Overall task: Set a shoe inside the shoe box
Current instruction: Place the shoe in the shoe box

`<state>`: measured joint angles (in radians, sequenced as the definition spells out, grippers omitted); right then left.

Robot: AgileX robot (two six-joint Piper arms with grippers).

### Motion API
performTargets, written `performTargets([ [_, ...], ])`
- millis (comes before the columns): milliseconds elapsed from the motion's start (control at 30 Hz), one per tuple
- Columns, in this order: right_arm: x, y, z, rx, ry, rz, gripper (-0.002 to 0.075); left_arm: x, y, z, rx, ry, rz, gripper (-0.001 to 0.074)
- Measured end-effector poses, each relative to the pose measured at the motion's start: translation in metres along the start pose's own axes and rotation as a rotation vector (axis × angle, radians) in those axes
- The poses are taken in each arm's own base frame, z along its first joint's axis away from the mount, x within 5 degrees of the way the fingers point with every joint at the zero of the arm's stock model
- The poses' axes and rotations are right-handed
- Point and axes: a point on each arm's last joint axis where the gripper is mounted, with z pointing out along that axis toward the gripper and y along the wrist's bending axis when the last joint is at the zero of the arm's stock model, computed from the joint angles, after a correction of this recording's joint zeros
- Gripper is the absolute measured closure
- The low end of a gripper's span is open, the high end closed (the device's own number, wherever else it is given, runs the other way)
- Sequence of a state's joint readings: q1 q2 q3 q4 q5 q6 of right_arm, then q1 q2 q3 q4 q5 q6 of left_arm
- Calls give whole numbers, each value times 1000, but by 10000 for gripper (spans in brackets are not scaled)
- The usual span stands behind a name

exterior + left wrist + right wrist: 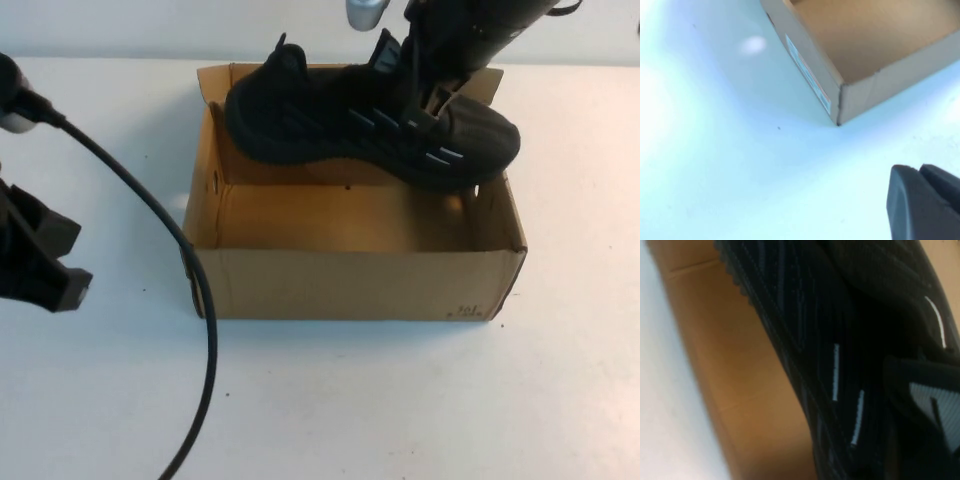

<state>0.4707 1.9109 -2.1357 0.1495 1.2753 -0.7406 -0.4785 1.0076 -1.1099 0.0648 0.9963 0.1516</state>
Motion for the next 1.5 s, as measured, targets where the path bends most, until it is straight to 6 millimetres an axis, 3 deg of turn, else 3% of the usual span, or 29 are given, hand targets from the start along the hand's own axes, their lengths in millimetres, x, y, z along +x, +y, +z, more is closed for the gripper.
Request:
performTargets([
  [267, -4, -18, 56, -13, 36, -33, 691, 2, -1, 0, 11, 16, -5, 736],
  [633, 14, -23, 119, -74, 136, -57, 692, 3, -1, 0, 13, 26, -5, 736],
  [967, 21, -25, 149, -68, 150, 35, 692, 4, -1, 0, 14, 36, -5, 736],
  [1500, 21, -32, 171, 1, 92, 126, 692, 4, -4, 0, 41, 38, -21, 736],
])
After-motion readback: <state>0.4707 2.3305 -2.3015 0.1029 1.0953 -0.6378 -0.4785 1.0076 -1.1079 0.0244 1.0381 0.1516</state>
